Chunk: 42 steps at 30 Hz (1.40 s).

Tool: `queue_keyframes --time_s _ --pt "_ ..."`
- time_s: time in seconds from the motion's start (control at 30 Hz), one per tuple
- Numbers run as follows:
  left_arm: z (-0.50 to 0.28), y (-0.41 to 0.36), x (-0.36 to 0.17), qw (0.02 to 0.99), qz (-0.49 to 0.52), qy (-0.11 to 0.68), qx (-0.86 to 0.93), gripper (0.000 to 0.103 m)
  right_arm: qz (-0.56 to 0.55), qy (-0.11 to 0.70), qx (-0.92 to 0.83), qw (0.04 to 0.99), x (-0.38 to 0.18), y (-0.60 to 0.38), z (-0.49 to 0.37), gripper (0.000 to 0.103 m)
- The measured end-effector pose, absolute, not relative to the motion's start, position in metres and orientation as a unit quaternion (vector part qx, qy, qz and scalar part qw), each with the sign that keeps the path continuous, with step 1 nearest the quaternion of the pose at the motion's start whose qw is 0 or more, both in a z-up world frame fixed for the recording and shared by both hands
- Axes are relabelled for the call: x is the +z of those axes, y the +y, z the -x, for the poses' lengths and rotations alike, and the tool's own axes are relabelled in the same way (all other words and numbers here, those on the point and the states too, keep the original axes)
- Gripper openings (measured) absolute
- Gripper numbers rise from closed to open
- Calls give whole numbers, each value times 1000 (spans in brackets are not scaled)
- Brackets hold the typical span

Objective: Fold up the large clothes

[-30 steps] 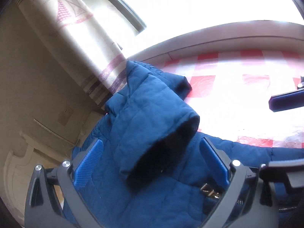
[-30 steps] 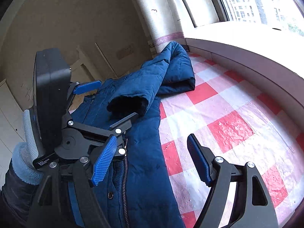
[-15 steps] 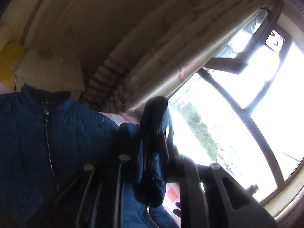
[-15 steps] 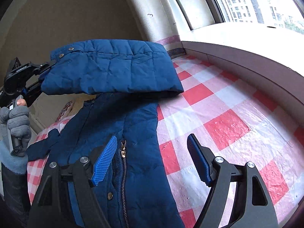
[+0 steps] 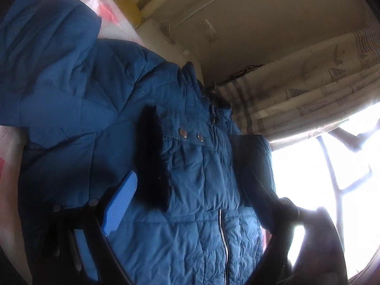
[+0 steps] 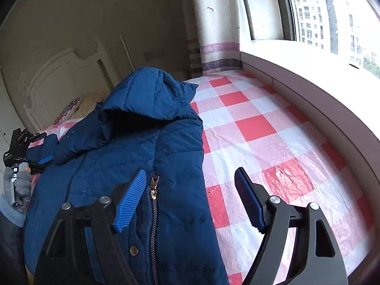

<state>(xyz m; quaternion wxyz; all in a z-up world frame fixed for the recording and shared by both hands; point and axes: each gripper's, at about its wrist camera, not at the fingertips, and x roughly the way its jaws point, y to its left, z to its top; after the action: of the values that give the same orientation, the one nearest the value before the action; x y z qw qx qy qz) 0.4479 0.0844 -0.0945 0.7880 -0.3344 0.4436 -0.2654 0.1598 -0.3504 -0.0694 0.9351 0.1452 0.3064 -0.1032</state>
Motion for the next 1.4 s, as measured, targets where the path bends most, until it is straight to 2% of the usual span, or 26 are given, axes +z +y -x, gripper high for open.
queue_keyframes --time_s 0.1,0.2,0.23,0.3,0.33,0.37,0.5,0.6,0.7,0.73,0.77,0.83,0.9,0.93,1.0,1.07,1.17,1.33,1.4 --pt "-447 63 -91 797 304 454 -255 90 -106 301 -99 943 -52 -340 -181 83" --pt "-448 54 -96 801 265 483 -236 90 -82 302 -105 944 -46 -334 -213 84" --pt "-449 44 -98 801 247 492 -233 86 -81 306 -107 942 -48 -333 -225 84" --pt "-445 28 -98 824 190 494 -205 55 -80 320 -120 936 -57 -334 -249 84" --pt "-446 23 -98 826 177 495 -201 29 -77 330 -130 932 -63 -333 -260 84" --pt "-442 26 -93 829 187 484 -210 16 -75 340 -136 928 -71 -333 -270 84" --pt "-412 68 -38 868 231 382 -216 14 -83 386 -148 907 -99 -341 -288 83" --pt "-399 110 -11 891 244 339 -176 14 -117 374 -155 907 -99 -354 -282 85" --pt "-407 115 -20 893 191 376 -157 21 -114 382 -152 905 -102 -352 -285 85" --pt "-408 113 -26 897 164 390 -131 37 -110 383 -151 905 -102 -351 -286 85" --pt "-408 111 -32 902 136 397 -102 63 -109 382 -149 906 -102 -350 -286 85" --pt "-398 111 -36 920 99 376 -42 78 -115 377 -150 907 -101 -351 -283 85" --pt "-386 113 -33 933 87 348 -5 79 -124 365 -154 910 -99 -354 -278 85" --pt "-381 114 -29 938 90 336 -3 82 -129 353 -154 914 -95 -355 -274 84" --pt "-380 102 -19 943 80 323 -26 87 -123 331 -144 924 -84 -353 -270 77" --pt "-388 77 -17 943 42 326 -45 91 -98 322 -129 933 -71 -345 -278 73" --pt "-416 38 -30 933 0 357 -50 93 -77 317 -104 939 -52 -332 -303 72" --pt "-450 12 -91 898 -40 438 -21 93 -43 390 -64 917 -75 -313 -363 72" --pt "-452 8 -110 898 -58 436 -20 96 -27 432 -60 899 -98 -312 -376 73"
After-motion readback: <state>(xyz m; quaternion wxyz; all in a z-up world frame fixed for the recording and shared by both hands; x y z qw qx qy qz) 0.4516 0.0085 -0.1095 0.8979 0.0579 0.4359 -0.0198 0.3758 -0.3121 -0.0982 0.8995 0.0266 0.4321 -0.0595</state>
